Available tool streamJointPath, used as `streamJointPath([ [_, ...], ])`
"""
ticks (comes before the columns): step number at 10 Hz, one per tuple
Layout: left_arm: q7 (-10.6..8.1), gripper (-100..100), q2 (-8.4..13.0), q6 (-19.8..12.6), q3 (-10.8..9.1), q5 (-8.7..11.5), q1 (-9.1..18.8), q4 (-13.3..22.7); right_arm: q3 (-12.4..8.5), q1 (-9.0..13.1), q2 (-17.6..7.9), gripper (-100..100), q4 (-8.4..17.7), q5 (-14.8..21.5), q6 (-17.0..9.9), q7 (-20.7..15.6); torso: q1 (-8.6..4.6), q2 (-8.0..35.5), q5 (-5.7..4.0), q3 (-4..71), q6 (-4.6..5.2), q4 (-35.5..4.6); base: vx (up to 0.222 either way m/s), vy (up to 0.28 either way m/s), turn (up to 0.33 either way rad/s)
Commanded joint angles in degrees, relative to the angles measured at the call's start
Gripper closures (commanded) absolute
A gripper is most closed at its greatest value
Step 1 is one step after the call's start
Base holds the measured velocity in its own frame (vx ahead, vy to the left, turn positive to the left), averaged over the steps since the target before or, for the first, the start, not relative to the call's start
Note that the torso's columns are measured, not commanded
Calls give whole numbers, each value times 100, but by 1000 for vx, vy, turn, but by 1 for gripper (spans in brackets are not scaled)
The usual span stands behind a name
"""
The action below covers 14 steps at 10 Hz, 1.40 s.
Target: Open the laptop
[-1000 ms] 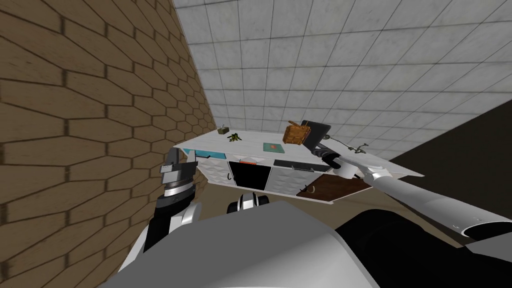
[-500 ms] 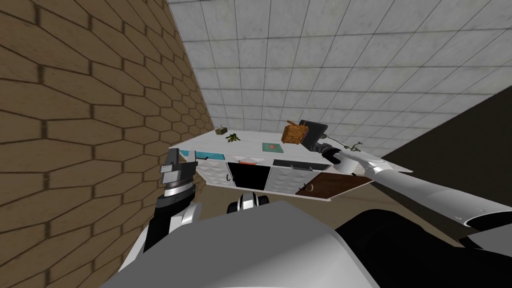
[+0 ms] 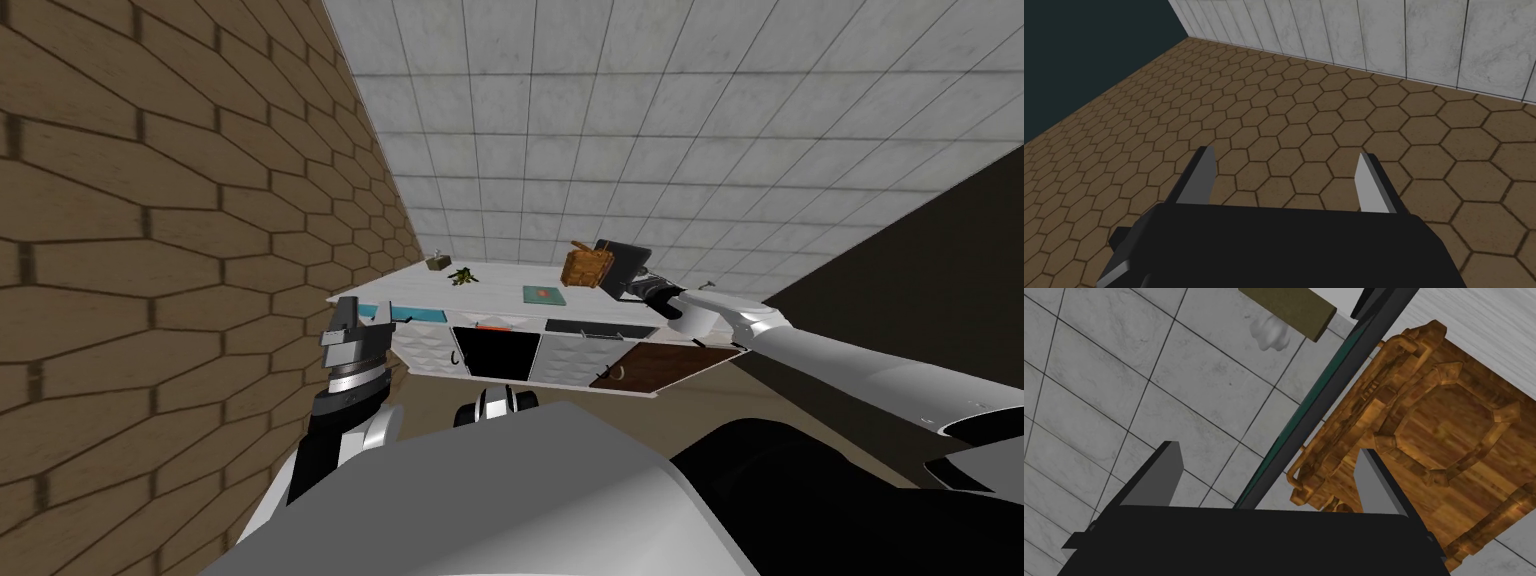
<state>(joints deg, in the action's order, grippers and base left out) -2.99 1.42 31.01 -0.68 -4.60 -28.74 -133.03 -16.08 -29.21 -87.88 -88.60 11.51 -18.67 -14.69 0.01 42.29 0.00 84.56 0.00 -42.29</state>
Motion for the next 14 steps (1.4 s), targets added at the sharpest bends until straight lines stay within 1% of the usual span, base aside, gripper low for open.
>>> streamJointPath([
  [1, 0, 0, 0, 0, 0, 0, 0, 0, -205, -88, -333, -100, -123, -42, -187, -44, 3, -1, 2, 1, 0, 0, 19, 23, -85],
  [3, 0, 0, 0, 0, 0, 0, 0, 0, -305, -102, -533, -100, -154, -60, -279, -71, 2, -3, 0, 2, 0, 1, 22, 26, -82],
  [4, 0, 0, 0, 0, 0, 0, 0, 0, -214, -31, -512, -100, -67, -66, -203, -45, -1, -3, 0, 2, -1, 1, 10, 10, -11],
  [5, 0, 0, 0, 0, 0, 0, 0, 0, -217, -29, -527, -100, -66, -71, -211, -46, -7, 1, -4, -1, -1, 0, 0, 0, 0],
  [6, 0, 0, 0, 0, 0, 0, 0, 0, -217, -29, -526, 100, -66, -70, -210, -46, -8, 4, -4, -3, 0, -1, 0, 0, 0],
  [10, 0, 0, 1, 0, 0, 0, 2, 0, -150, -113, -844, 100, 171, -819, -105, 416, -25, 7, -9, -3, 4, 0, -73, -71, 96],
  [11, 0, 0, 1, 0, -1, 0, 2, 1, -150, -113, -844, 100, 171, -873, -105, 416, -23, 7, -10, -5, 10, -1, -48, -68, 33],
  [14, 0, 0, 0, 0, 0, 0, 1, 0, -99, -177, -1082, 100, 349, -1423, -27, 762, -10, -3, -8, 2, 4, 5, -69, -67, 81],
])
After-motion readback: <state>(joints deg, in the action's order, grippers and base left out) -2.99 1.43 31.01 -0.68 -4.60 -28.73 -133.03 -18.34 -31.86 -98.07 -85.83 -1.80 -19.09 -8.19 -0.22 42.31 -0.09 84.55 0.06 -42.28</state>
